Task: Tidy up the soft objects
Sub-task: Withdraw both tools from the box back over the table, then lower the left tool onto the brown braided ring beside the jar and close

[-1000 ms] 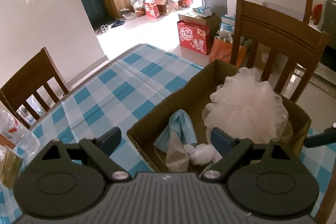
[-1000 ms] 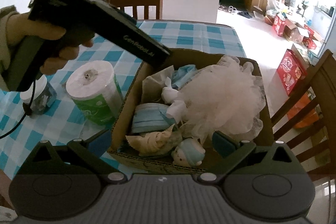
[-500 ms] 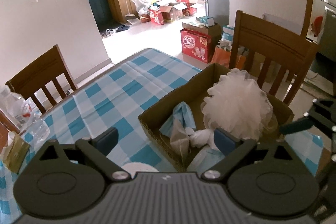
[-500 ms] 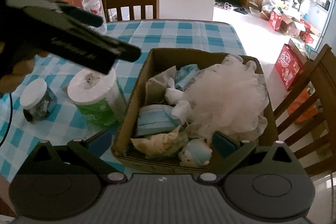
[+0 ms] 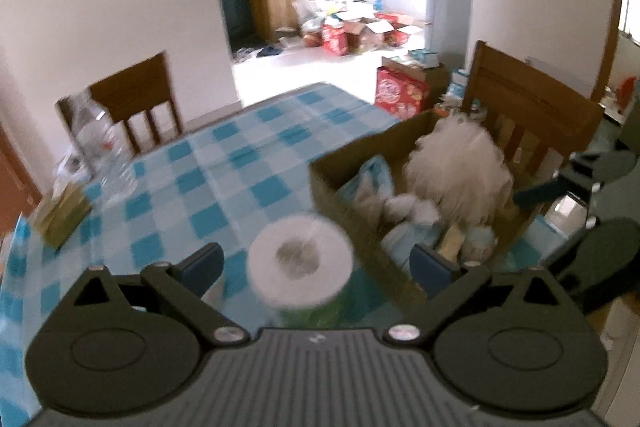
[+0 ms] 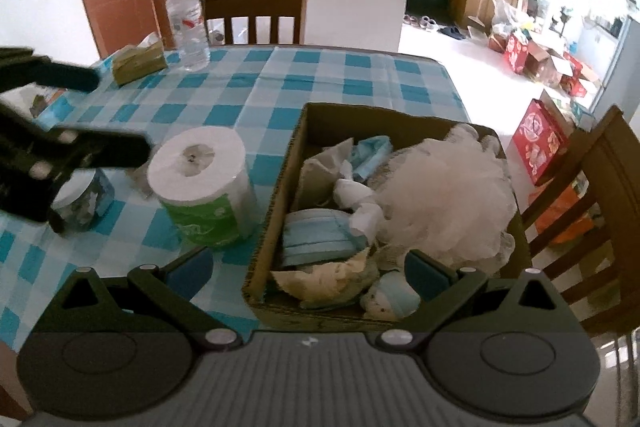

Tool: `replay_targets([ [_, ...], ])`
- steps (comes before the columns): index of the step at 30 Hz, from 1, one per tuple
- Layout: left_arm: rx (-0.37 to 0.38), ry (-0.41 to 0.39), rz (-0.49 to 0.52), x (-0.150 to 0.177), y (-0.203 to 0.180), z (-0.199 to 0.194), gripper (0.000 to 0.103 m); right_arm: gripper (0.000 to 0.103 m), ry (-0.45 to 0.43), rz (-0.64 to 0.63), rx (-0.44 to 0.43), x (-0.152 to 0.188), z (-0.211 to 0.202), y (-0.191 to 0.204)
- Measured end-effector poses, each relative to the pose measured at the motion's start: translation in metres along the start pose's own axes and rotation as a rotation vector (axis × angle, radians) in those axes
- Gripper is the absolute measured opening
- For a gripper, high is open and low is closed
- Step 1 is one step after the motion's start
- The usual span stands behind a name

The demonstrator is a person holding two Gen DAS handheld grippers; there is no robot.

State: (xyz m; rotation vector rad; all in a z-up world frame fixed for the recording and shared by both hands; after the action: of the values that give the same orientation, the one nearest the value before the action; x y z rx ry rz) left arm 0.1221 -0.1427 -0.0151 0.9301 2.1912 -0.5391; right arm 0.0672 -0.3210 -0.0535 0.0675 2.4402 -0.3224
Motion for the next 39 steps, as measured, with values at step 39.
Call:
replay_targets([
  [39,-0.123,0.123,-0.264,0.188,0.173,-0.038,0.098,0.103,0.114,-0.202,-0.055,-0.007,-0.01,0.216],
])
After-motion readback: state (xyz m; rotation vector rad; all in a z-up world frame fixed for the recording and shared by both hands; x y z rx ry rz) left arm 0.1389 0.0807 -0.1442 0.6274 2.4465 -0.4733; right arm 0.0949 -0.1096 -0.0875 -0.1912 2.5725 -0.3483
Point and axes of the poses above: each gripper's, at about its wrist camera, not at the fingertips, and z roughly the way its jaws point, y to its left, x to its underside, the point moved 1 cm from there along z, roughly the way its jaws point, and after that the axes turned 15 degrees about x, right-handed, at the moved point
